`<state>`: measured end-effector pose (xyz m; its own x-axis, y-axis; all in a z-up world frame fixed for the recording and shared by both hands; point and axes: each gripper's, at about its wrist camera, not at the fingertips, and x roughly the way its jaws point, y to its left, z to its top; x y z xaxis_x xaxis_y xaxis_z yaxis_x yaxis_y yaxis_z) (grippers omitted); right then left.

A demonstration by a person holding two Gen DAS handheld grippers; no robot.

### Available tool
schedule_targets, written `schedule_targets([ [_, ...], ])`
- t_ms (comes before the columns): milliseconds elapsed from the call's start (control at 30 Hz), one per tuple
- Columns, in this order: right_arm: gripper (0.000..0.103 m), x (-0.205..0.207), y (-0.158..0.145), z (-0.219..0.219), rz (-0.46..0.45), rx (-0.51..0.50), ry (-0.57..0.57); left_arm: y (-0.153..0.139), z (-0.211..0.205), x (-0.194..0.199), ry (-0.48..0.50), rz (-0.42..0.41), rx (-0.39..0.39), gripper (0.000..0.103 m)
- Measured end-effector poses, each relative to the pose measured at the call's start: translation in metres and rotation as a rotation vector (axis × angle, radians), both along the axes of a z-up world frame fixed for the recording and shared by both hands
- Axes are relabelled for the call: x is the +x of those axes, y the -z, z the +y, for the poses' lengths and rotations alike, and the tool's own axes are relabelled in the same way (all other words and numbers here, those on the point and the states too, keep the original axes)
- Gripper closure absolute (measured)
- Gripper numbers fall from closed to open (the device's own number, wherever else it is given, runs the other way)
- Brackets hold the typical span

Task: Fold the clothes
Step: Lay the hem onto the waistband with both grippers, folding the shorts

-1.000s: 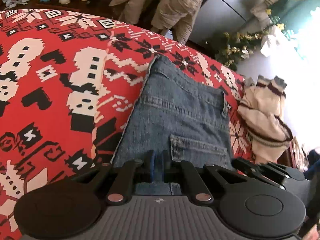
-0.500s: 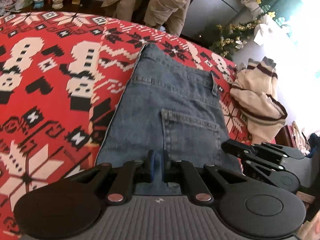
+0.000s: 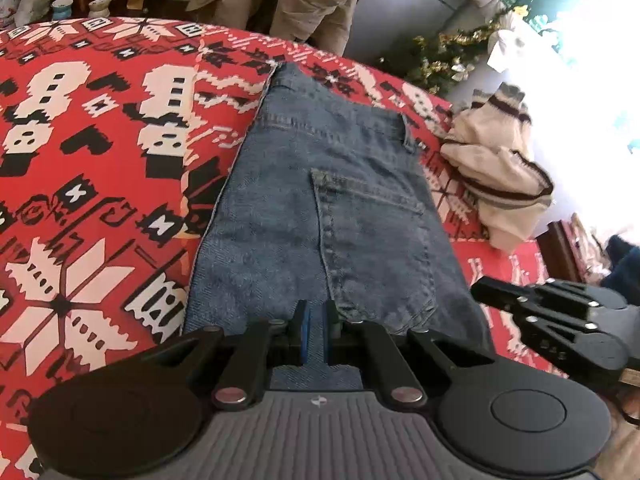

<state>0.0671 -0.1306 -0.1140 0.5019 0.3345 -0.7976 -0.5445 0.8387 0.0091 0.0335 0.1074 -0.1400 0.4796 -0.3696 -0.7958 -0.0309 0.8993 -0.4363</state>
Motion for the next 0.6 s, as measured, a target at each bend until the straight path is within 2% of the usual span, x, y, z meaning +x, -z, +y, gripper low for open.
schedule_targets([
  [233, 0.098, -0.001, 0.009, 0.022, 0.031, 0.02, 0.001, 0.01, 0.004, -0.016, -0.011, 0.028, -0.002, 0.099],
  [333, 0.098, -0.008, 0.018, 0.016, 0.049, 0.017, 0.019, 0.011, 0.013, -0.03, -0.018, 0.038, -0.024, 0.099],
  [467, 0.098, -0.023, 0.015, 0.0, 0.055, 0.027, 0.019, 0.008, 0.022, -0.043, -0.021, 0.041, -0.06, 0.099],
  [567, 0.096, -0.031, 0.005, -0.002, 0.047, 0.046, 0.005, -0.007, 0.025, -0.042, -0.034, -0.015, -0.079, 0.099],
  [600, 0.096, -0.033, 0.0, 0.0, 0.037, 0.059, -0.005, -0.011, 0.025, -0.037, -0.043, -0.035, -0.063, 0.099],
])
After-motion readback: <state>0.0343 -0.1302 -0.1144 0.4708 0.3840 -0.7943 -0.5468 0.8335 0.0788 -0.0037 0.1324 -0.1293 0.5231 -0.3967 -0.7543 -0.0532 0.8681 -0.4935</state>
